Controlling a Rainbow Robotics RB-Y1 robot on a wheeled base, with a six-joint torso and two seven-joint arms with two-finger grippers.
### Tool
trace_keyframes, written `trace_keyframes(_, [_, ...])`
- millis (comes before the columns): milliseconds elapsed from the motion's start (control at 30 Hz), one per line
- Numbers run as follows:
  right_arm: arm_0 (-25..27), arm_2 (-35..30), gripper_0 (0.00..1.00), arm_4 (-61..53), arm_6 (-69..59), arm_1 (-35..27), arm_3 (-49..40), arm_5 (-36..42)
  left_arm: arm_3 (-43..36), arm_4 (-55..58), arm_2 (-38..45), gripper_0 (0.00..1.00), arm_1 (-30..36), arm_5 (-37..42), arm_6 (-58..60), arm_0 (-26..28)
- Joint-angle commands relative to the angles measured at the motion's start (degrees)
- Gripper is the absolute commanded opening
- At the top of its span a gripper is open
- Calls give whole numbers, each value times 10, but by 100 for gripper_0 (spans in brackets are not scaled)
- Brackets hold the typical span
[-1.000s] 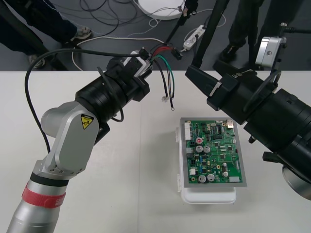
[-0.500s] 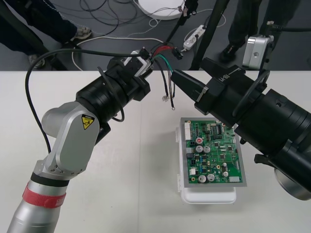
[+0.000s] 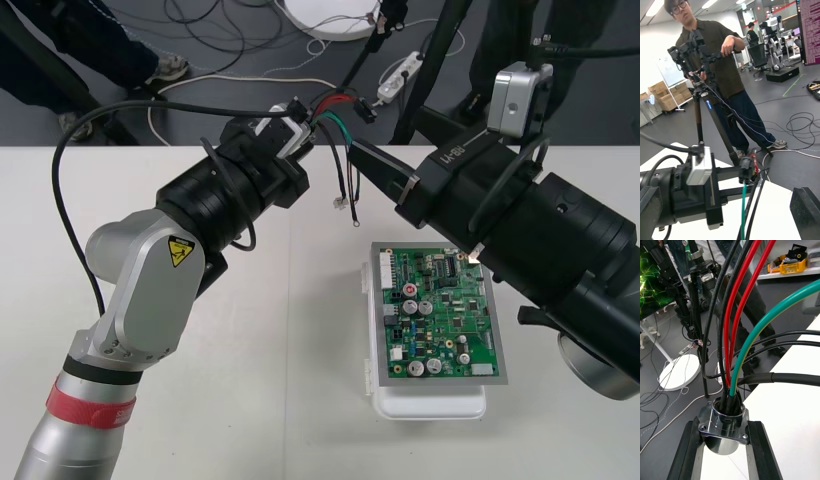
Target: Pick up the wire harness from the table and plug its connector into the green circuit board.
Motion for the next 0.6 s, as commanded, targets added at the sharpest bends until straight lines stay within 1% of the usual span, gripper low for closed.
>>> trace_keyframes(33, [-38,17,100,-11,29,25,21,2,-23,-4,-14,0,5,37,20,3])
trace_keyframes(300, [-71,26,100,-11,28,45,66,2,-23,-4,-16,0,5,42,19,2])
trace_keyframes(600, [-83,26,100,-11,22,44,69,11,-24,-8,-16,0,5,42,20,2])
